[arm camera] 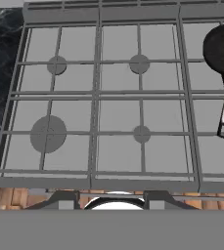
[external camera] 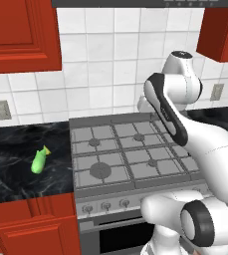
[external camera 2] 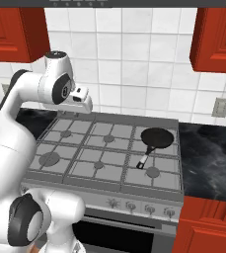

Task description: Put the corn and lemon wedge in the pan. Then turn on the rear right burner and set the heat to medium.

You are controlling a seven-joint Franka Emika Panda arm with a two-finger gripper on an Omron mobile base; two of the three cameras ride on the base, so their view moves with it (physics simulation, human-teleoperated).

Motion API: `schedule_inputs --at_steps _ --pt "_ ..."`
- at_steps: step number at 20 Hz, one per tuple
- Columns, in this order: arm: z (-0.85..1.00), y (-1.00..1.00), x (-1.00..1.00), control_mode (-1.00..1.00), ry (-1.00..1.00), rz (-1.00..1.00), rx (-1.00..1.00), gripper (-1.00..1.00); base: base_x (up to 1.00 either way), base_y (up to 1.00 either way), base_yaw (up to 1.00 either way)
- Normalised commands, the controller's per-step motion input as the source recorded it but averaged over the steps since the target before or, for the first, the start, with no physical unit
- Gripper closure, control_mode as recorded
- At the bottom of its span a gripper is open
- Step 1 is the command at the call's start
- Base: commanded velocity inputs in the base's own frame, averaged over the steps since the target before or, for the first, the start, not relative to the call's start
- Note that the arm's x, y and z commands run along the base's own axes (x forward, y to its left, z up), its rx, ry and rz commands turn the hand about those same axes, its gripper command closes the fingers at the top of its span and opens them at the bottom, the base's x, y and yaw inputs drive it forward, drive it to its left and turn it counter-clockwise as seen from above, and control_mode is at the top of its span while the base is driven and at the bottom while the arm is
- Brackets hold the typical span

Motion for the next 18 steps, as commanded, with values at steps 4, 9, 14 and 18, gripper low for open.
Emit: schedule_inputs --at_steps 4,9,14,18 --pt "0.0 0.25 -0.01 -1.0 0.0 0.0 0.0 -1.0 0.0 0.0 0.0" --pt "0.0 0.59 -0.08 -1.0 0.0 0.0 0.0 -1.0 0.0 0.0 0.0" --pt "0.0 0.6 -0.24 -1.0 0.01 0.01 0.01 -1.0 0.0 0.0 0.0" --pt "0.0 0.28 -0.46 -1.0 0.01 0.05 0.05 -1.0 0.0 0.0 0.0"
